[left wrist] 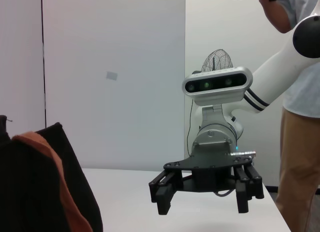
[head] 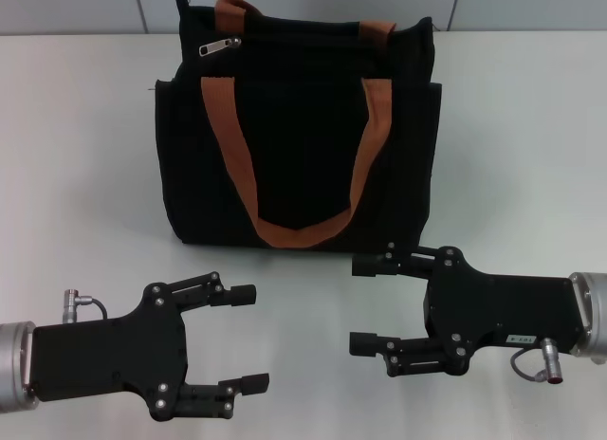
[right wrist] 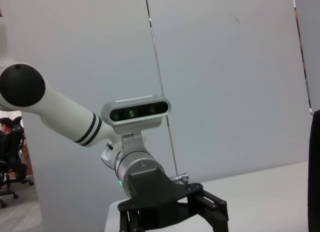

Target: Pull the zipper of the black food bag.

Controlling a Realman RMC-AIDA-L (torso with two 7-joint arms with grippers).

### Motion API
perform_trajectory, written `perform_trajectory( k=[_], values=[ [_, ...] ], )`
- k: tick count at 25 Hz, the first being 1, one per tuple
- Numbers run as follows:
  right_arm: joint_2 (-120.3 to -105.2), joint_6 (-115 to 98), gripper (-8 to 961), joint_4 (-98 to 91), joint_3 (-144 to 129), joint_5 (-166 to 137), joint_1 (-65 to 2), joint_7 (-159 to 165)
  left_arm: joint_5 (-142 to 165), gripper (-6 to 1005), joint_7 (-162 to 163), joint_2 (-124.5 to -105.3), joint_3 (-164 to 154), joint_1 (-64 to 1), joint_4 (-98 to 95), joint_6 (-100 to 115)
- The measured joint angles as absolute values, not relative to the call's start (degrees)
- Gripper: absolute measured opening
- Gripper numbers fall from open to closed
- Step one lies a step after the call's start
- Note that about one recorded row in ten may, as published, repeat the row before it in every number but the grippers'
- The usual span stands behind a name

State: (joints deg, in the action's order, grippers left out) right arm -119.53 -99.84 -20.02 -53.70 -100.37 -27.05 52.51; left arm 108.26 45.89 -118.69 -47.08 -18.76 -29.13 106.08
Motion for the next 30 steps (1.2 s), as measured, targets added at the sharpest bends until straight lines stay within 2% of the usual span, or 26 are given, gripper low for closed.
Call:
perform_trajectory(
  k=[11,18,23,30],
  values=[
    [-119.62,-99.48,811,-19.86,-53.7,-100.37,-27.16,52.46,107.89,830,45.87,-118.69,-46.02,-18.99,-29.0,105.85],
    [-119.71,-99.39,811,-17.31,-53.03,-100.37,-28.56,51.94,94.14,831,40.36,-118.7,-40.27,-18.67,-22.6,104.57],
    [-119.79,-98.93,811,-13.9,-52.95,-100.32,-29.82,49.28,81.9,831,39.63,-118.74,-31.89,-19.6,-17.49,94.91],
    [-119.81,-98.87,811,-12.83,-52.97,-99.76,-30.06,48.68,80.93,831,39.88,-118.5,-32.58,-25.94,-17.56,75.17]
  ],
)
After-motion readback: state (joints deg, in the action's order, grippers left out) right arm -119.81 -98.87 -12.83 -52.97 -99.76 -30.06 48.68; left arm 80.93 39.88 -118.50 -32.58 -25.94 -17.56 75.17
